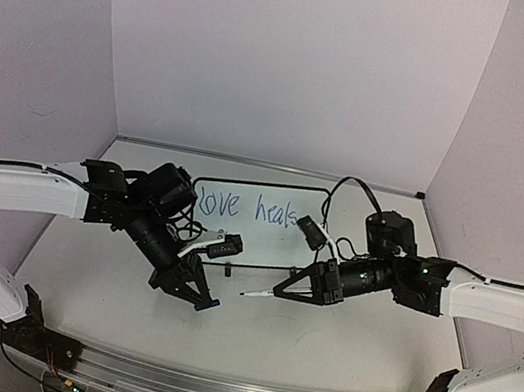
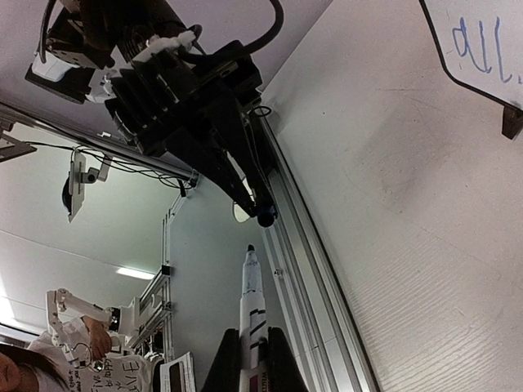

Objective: Write a sentence on the whiteboard
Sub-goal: Insert the whiteboard marker without the cap into the pen cap.

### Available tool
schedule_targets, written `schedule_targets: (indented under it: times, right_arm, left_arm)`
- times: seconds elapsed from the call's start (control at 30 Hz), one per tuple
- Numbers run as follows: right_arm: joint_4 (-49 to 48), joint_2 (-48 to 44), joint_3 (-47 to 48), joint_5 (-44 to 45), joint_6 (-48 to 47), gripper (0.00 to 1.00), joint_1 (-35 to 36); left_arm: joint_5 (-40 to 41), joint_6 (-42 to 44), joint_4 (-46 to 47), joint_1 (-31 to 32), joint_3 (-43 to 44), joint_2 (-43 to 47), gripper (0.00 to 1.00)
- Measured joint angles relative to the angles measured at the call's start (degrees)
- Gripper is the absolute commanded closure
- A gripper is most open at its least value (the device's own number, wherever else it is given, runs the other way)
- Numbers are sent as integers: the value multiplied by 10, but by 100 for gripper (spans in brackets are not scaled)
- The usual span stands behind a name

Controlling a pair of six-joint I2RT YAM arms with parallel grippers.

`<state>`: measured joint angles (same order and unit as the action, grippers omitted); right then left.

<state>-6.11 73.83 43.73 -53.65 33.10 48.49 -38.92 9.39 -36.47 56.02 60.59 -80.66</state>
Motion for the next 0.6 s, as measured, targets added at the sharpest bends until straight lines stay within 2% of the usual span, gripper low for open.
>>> schedule_targets:
  times: [0.6]
  right_arm:
    - [2,52,22,-40,2,100,0]
  left_arm:
    - [-6,15,5,14,-3,-8,100]
